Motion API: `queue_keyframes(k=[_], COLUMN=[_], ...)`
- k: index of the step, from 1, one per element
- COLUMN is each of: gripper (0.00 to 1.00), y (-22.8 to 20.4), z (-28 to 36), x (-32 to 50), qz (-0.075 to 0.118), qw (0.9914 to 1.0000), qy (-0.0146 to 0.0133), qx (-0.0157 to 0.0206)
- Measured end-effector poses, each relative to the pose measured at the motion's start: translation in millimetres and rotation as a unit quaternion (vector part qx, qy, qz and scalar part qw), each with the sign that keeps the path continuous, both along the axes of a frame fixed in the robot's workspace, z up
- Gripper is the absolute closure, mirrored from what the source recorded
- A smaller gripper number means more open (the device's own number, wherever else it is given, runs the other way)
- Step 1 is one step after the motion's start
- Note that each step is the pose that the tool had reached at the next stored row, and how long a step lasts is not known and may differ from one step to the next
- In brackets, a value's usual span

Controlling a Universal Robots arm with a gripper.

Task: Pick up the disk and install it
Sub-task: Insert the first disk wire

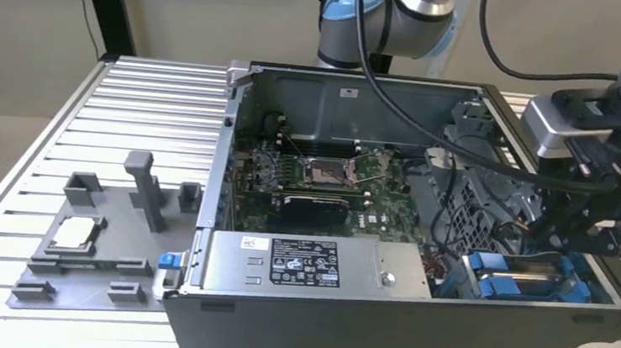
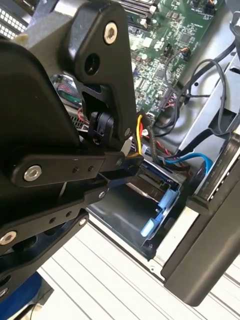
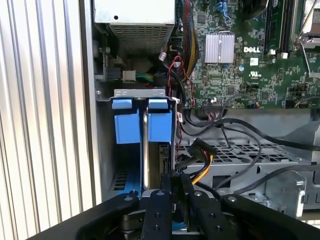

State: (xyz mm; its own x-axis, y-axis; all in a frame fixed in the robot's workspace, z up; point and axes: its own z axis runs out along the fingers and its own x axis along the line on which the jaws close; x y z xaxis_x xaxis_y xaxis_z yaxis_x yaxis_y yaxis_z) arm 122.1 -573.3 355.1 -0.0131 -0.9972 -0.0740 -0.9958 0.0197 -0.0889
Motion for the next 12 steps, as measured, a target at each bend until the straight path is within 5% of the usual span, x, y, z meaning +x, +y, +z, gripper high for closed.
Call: queue_keyframes(k=[4,7,12], gripper=[1.00,1.00,1.00], y=[-0.8,-1.0,-1.0], z=[-4.1,-5.8,-5.9], x=[4.4,8.7,9.6], qz=[-0.001,-0.001,-0.001], qw=[0.99999,0.99997,0.99997], qy=[0.0022,0.0066,0.0067], qx=[0.0034,0.0040,0.0040])
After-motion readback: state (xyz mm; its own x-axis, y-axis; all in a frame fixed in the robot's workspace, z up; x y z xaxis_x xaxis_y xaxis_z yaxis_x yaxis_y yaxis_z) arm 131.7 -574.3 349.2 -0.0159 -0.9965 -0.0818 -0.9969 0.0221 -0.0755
